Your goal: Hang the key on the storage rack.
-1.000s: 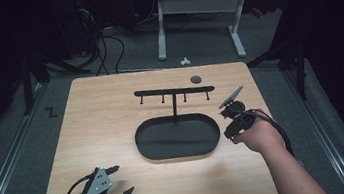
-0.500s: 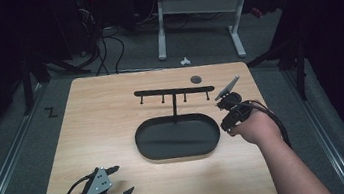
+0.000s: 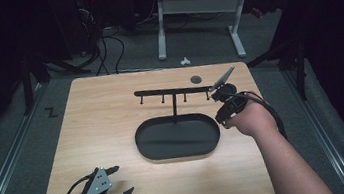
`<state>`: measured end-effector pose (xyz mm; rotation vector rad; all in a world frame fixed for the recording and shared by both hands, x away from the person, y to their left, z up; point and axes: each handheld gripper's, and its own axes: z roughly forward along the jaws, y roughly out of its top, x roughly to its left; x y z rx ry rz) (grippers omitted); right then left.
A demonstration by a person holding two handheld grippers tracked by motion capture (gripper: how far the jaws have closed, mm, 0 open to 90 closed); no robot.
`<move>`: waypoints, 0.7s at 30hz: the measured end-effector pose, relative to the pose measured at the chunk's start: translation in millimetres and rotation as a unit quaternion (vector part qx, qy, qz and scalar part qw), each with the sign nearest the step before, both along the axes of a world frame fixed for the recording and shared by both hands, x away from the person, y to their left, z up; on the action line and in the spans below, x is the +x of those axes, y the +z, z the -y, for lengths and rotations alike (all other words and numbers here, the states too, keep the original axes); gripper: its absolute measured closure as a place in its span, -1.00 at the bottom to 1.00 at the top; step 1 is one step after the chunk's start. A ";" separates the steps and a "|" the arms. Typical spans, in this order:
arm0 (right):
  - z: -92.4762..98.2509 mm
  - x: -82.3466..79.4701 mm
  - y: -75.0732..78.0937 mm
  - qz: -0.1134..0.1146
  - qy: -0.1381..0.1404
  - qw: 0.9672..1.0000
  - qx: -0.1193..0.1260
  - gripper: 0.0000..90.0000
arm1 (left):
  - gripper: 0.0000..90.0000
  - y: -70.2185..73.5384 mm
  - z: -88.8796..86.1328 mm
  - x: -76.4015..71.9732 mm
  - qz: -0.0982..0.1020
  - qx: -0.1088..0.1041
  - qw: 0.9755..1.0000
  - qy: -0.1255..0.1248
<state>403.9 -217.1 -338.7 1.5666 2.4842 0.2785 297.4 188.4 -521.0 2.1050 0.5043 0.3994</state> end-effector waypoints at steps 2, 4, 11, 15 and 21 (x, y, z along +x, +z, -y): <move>-2.2 1.7 2.8 0.001 0.006 1.000 0.000 0.62 | -0.66 0.0 0.0 0.0 0.000 0.000 1.000 0.000; -4.7 3.1 5.6 0.005 0.008 1.000 0.001 0.62 | -0.66 0.0 -0.1 0.1 0.000 0.000 1.000 0.000; -12.6 6.2 15.3 0.013 0.016 1.000 0.001 0.62 | -0.66 0.0 -0.1 0.1 -0.001 0.000 1.000 -0.001; -17.5 7.2 20.2 0.015 0.017 1.000 0.000 0.62 | -0.66 0.1 -0.2 0.1 -0.002 0.001 1.000 -0.001; -22.6 10.4 27.8 0.021 0.018 1.000 0.005 0.62 | -0.66 0.0 -0.2 0.0 -0.001 0.000 1.000 -0.001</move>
